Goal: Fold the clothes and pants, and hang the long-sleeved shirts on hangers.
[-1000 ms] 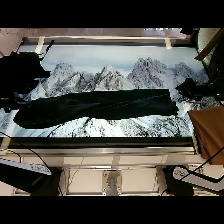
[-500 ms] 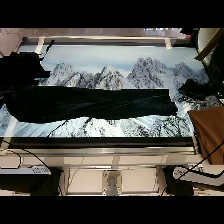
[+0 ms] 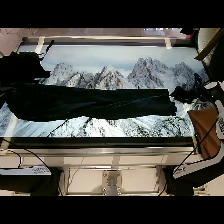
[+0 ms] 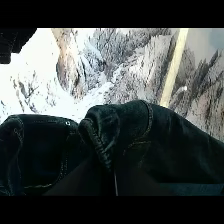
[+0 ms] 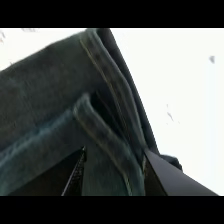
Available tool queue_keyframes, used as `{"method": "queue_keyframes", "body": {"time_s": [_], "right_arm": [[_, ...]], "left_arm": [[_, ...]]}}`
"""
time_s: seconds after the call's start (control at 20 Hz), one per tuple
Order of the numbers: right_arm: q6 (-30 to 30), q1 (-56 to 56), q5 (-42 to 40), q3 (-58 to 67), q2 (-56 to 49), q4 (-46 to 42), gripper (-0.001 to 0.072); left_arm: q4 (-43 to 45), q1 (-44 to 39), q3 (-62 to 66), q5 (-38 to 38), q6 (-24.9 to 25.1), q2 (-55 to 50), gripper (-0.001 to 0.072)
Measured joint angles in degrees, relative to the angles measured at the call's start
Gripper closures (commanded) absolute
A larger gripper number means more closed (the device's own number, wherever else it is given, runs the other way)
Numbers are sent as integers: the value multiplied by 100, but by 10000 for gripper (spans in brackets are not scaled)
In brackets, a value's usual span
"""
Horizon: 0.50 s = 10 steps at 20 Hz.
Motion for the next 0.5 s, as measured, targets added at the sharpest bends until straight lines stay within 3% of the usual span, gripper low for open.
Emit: {"method": "queue_keyframes", "body": {"time_s": [0.25, 0.5], "right_arm": [[-365, 199, 243, 671, -577, 229, 328], [-448, 334, 693, 872, -831, -105, 332]], "left_arm": [[83, -37, -9, 55, -295, -264, 671], [162, -87, -11, 90, -435, -428, 671]]}}
